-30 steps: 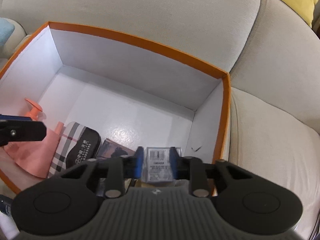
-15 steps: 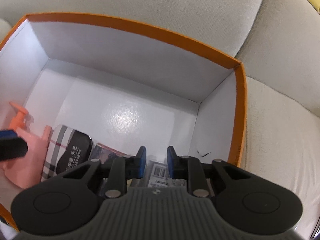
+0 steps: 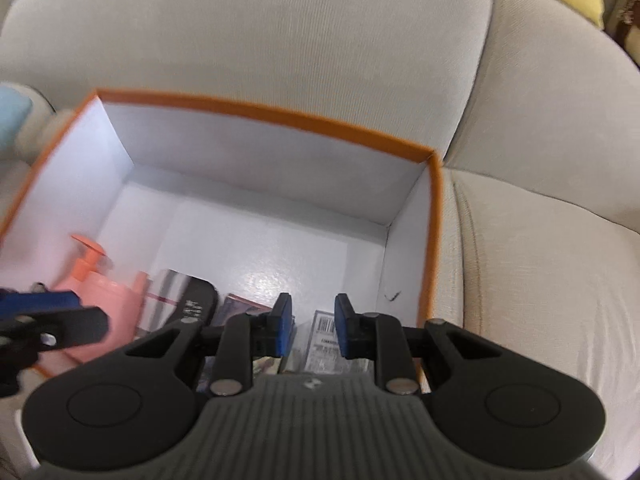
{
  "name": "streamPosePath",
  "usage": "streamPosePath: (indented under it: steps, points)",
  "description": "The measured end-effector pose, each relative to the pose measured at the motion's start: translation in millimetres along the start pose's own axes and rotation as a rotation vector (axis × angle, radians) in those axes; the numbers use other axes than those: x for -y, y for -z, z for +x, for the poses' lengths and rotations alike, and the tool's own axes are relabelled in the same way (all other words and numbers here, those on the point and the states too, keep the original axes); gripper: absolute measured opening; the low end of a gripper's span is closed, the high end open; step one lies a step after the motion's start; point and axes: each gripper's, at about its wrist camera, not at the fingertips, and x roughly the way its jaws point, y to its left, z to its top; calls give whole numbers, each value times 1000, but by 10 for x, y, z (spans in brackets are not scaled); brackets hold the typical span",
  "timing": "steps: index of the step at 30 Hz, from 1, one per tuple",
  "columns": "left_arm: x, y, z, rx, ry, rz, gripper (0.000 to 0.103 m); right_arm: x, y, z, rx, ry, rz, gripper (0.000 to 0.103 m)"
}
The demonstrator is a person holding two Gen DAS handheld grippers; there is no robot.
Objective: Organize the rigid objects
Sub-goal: 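Withdraw both grippers toward the dark spray can and blue tin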
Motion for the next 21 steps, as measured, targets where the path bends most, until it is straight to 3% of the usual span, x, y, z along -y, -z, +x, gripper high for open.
streamPosePath:
  steps: [7,13,17,21]
  points:
    - [59,275,-301,38,31,18,37,-114,306,-472,144,-103,88,29]
    - [-120,556,-559,44,0,-3,33,-181,799,-785,236,-142,187,29]
    - [-269,772,-641,38,-20,-10,33,-282,1164,-799,243,-144,218,29]
    - [-365,975,-595,36,-34,22,33,-366,1456,-618,183,-161,239,29]
